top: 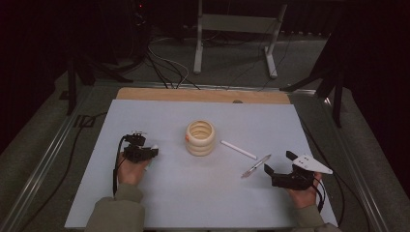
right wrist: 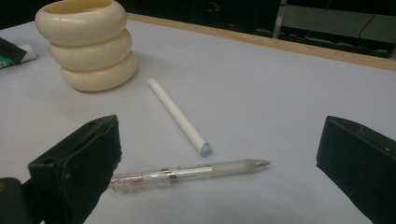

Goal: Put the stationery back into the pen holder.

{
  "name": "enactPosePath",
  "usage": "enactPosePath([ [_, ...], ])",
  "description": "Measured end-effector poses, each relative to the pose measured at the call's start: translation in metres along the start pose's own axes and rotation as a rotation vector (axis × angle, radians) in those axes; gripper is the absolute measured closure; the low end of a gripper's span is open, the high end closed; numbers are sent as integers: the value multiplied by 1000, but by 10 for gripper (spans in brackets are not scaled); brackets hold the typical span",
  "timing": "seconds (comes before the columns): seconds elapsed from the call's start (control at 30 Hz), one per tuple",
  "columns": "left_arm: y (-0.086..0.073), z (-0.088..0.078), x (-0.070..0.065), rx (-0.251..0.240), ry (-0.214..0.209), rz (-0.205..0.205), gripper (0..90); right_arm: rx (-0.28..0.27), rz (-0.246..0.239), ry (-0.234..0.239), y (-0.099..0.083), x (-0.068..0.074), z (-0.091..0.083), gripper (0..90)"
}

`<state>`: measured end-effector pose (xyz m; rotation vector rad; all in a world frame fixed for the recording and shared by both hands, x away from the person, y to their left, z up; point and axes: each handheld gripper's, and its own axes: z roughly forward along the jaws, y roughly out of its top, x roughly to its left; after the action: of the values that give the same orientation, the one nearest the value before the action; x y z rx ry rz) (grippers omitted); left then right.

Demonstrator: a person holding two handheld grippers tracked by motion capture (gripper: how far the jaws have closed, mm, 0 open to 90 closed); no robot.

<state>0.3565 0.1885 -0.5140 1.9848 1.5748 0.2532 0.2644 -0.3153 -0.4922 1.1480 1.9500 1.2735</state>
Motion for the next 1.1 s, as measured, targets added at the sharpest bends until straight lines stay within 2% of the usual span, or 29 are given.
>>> enactPosePath([
  [0.13,1,0,0,3,1,5,658,0,0,1,0,1,0,0],
  [0.47,0,-1,4,-7,-36,-14,659,1,1,2,0,0,0,0],
  [1.1,7,-15,-4,-80,-116,4,660,6,1,6,0,1,1,0],
])
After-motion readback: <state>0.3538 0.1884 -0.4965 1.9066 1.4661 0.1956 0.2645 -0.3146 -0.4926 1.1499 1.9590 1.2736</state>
